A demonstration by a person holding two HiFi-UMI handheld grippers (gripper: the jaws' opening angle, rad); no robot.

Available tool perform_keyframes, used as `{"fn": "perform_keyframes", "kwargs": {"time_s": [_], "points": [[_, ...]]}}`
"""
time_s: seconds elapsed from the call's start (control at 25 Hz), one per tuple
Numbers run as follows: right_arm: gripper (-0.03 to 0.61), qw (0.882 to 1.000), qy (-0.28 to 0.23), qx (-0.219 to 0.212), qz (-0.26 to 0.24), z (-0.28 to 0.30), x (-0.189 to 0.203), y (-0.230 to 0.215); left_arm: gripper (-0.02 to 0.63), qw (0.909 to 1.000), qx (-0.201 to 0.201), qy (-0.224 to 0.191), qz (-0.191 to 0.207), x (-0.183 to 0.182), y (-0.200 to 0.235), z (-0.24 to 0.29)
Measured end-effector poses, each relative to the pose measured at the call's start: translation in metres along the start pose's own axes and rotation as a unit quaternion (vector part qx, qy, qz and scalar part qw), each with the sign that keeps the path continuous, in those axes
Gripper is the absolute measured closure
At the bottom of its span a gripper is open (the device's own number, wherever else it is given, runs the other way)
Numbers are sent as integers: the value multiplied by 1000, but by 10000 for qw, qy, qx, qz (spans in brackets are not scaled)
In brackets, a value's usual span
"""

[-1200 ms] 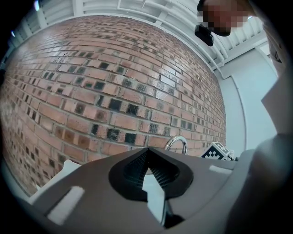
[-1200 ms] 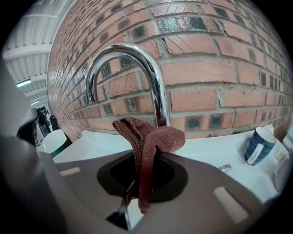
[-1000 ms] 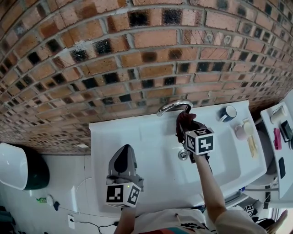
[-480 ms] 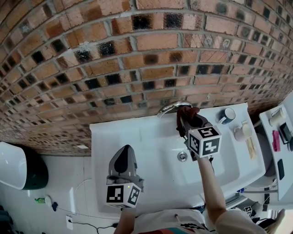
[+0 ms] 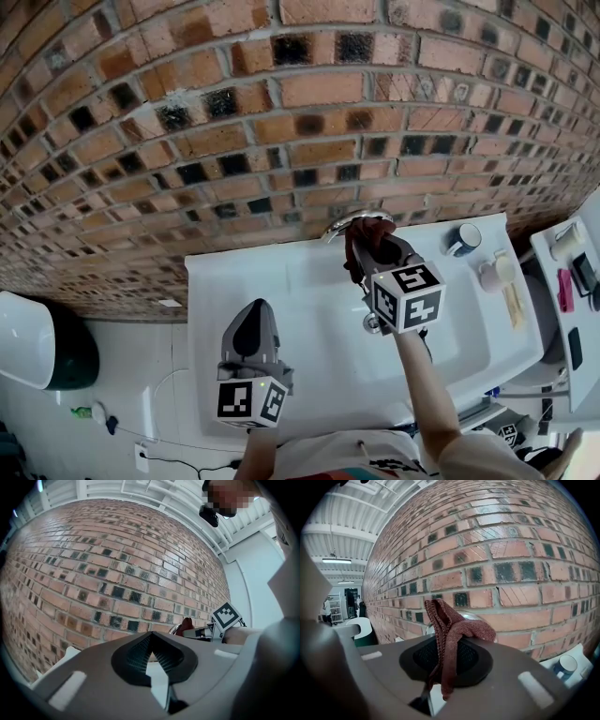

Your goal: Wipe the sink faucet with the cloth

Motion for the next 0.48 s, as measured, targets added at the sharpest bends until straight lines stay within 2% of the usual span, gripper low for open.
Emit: {"fn": "perform_keyframes", "kwargs": {"time_s": [0.24, 0.48], "points": [[528, 9976, 230, -472, -454, 9, 5, 30, 609, 10000, 17, 68, -70, 4, 0, 3], [528, 9958, 120, -760, -506, -4, 0, 40, 609, 9999, 53, 87, -90, 6, -3, 5]]}}
Point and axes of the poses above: the fingertips, and each gripper's own axes: z forward along the fingers, y to its left, x out of its underside, the point moved 2 cm from there along -z, backward along the fingers, and after that the axes turned 1 degree about z, right-handed, at the moved point
